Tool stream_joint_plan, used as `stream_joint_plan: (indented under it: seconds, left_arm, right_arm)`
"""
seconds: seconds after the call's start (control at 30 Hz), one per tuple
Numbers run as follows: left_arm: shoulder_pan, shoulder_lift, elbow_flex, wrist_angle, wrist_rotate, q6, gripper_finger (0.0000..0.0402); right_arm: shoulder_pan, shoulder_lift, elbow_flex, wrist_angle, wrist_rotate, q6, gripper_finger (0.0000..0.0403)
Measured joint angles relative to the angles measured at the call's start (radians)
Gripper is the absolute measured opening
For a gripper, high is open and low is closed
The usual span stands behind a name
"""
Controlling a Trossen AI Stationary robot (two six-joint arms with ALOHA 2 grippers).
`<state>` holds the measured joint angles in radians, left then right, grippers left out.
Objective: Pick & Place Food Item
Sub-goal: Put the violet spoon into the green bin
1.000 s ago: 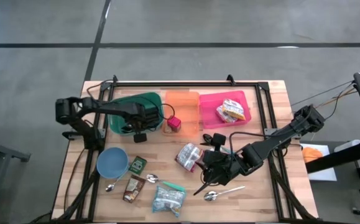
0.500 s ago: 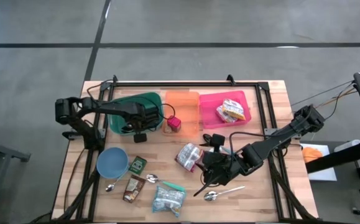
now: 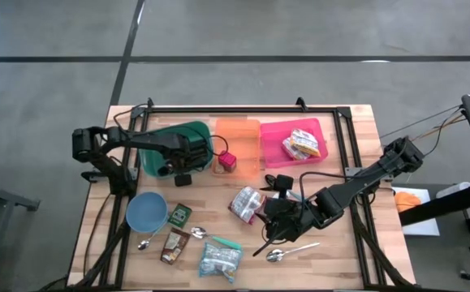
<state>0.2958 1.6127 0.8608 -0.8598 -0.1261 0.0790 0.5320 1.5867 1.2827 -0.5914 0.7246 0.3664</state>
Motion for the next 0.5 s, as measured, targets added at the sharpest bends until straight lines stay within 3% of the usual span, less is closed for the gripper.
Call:
stream_joint_plan:
  seconds: [0.27,0.5]
  left_arm:
    - [0.000,-0.001,0.000,-0.025,0.000,-0.035,0.0181]
    - [0.000,-0.031,0.006,-0.039,0.023,-0.052,0.0241]
  right_arm:
    - [0.000,0.000,0.000,0.001,0.000,0.000,0.0367]
    - [0.000,0.000,0.000,0.003,0.000,0.000,0.0367]
